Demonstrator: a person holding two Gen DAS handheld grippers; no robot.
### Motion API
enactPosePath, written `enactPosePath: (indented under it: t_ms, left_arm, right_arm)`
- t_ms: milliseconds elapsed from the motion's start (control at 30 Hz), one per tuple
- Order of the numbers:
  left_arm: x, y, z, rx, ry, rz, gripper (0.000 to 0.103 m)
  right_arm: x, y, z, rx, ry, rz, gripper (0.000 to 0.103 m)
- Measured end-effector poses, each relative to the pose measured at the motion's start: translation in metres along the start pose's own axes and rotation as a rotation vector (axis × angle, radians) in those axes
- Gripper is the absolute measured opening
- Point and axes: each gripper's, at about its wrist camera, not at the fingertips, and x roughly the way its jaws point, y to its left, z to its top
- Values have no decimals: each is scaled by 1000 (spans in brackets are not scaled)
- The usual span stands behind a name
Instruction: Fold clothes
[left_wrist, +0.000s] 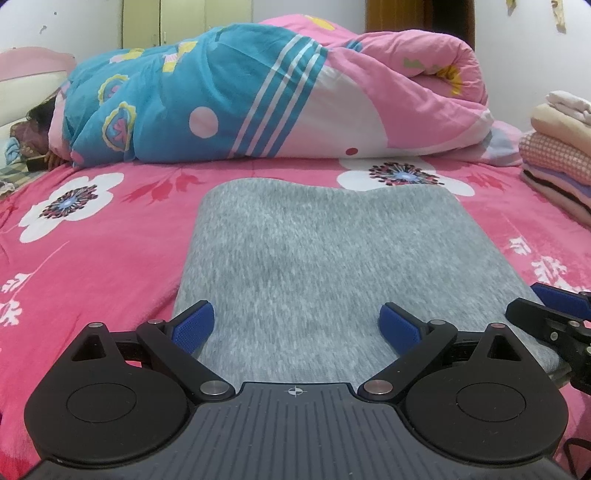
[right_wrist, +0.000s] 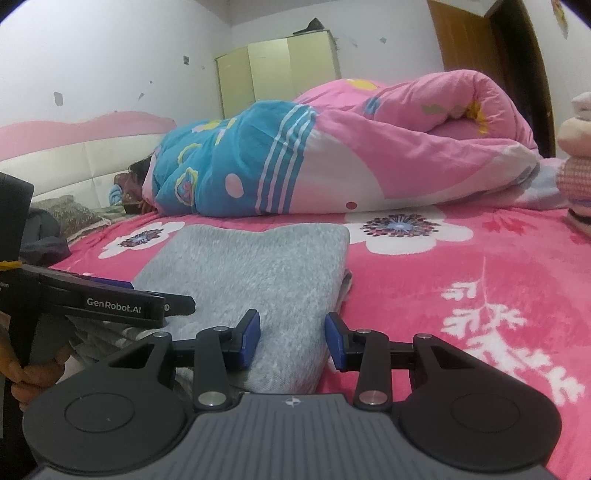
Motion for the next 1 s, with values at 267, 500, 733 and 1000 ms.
enactPosePath:
  t_ms: [267, 500, 733, 1000]
  left_arm:
    - [-2, 2, -1, -8, 0, -6, 98]
    - [-3, 3, -1, -6, -2, -11, 98]
    - [-7, 5, -2, -9, 2, -19, 98]
    - [-11, 4, -2, -12, 6, -19, 98]
  right_arm:
    - [-6, 17, 17, -137, 0, -30, 42]
    - [-3, 28, 8, -209, 6, -42, 42]
    - [-3, 28, 9, -210, 15, -43, 42]
    - [-2, 29, 9, -232, 16, -48, 42]
